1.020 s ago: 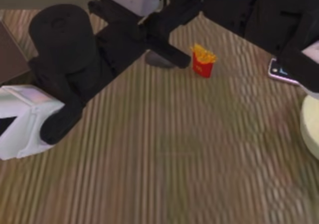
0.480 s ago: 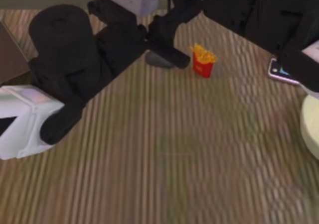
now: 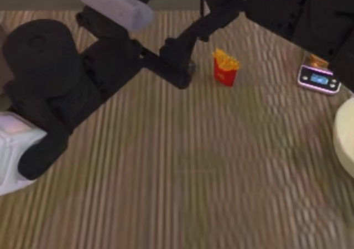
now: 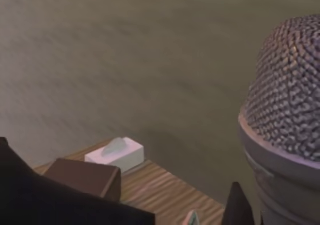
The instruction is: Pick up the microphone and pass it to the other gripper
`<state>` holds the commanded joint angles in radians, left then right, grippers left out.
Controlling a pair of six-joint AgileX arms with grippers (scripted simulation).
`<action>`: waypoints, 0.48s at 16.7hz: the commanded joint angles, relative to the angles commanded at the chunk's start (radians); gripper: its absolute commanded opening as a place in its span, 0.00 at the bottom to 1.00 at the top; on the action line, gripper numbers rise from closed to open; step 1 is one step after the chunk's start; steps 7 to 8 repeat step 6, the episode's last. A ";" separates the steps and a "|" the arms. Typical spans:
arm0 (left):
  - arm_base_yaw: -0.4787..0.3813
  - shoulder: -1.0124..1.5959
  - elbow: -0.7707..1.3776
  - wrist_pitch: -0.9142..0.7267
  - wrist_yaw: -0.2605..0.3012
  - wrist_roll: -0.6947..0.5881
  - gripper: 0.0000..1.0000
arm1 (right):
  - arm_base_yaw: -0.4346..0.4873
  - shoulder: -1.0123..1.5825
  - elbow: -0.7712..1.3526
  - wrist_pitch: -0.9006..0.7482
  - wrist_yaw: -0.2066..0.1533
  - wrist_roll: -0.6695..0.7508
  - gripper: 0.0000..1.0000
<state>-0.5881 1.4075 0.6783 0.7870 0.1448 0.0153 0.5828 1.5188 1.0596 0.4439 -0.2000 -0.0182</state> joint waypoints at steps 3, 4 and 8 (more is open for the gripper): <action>0.023 -0.128 -0.104 -0.018 0.016 -0.002 1.00 | -0.048 -0.044 -0.040 -0.001 -0.053 -0.002 0.00; 0.028 -0.151 -0.126 -0.021 0.020 -0.002 1.00 | -0.059 -0.054 -0.049 -0.001 -0.066 -0.002 0.00; 0.031 -0.166 -0.141 -0.023 0.023 -0.002 1.00 | -0.068 -0.061 -0.057 -0.002 -0.075 -0.003 0.00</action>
